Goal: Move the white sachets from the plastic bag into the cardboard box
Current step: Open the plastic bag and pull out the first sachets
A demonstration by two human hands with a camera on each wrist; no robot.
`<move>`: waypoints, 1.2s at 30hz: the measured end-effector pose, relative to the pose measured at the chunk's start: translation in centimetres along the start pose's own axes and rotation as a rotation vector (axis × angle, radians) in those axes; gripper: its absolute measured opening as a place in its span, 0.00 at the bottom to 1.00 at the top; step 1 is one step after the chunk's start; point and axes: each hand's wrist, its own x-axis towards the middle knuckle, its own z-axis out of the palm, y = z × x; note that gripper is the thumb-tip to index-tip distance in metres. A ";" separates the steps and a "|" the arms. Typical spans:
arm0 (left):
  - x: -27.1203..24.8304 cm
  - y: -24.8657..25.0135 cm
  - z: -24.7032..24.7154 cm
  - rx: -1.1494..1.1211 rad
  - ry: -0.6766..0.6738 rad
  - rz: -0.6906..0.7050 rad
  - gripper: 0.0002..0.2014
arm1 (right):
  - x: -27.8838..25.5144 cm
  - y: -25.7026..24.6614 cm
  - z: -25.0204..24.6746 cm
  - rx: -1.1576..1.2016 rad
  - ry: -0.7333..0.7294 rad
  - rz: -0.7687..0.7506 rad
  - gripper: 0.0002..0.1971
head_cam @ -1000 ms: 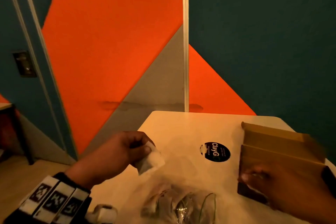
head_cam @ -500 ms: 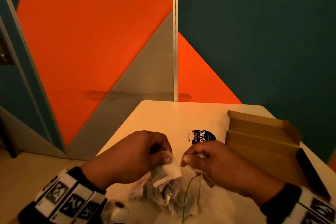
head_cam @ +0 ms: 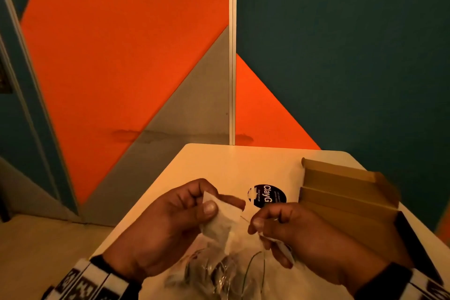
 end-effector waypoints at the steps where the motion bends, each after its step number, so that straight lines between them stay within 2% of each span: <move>1: 0.1 -0.3 0.2 -0.044 0.024 0.005 0.13 | 0.0 0.1 0.0 0.010 -0.020 0.005 0.10; 4: 0.2 -0.9 1.0 -0.037 0.125 0.008 0.13 | 0.1 0.5 -0.1 0.050 -0.057 0.021 0.13; 7: 0.1 -0.9 1.2 0.012 0.283 0.001 0.10 | 0.4 1.0 -0.4 0.215 -0.030 0.072 0.16; 10: 0.2 -1.0 1.1 0.239 0.481 -0.031 0.10 | 0.7 1.8 -0.9 0.297 0.043 0.101 0.21; 12: 0.1 -1.1 0.9 0.452 0.530 -0.036 0.09 | 0.7 2.1 -1.1 0.264 0.110 0.098 0.23; 14: 0.1 -1.3 0.7 0.651 0.529 -0.034 0.09 | 0.7 2.1 -1.0 0.246 0.162 0.090 0.24; 17: 0.1 -2.0 0.3 0.844 0.507 -0.076 0.15 | 0.7 2.2 -0.6 0.251 0.212 0.043 0.25; 22: 0.6 -2.9 0.8 0.919 0.507 -0.126 0.15 | 0.7 2.5 0.4 0.255 0.258 0.010 0.25; 25: 0.9 -3.1 2.0 0.867 0.445 -0.119 0.08 | 0.9 2.5 1.0 0.246 0.249 -0.014 0.25; 28: 1.1 -2.9 3.4 0.926 0.368 -0.080 0.08 | 1.1 2.5 1.4 0.199 0.234 -0.038 0.25; 33: 1.6 -3.2 3.8 1.041 0.422 -0.006 0.08 | 1.3 2.7 1.6 0.112 0.202 -0.017 0.26; 36: 1.6 -3.1 3.6 0.993 0.446 -0.012 0.09 | 1.1 2.5 1.2 0.058 0.163 0.032 0.27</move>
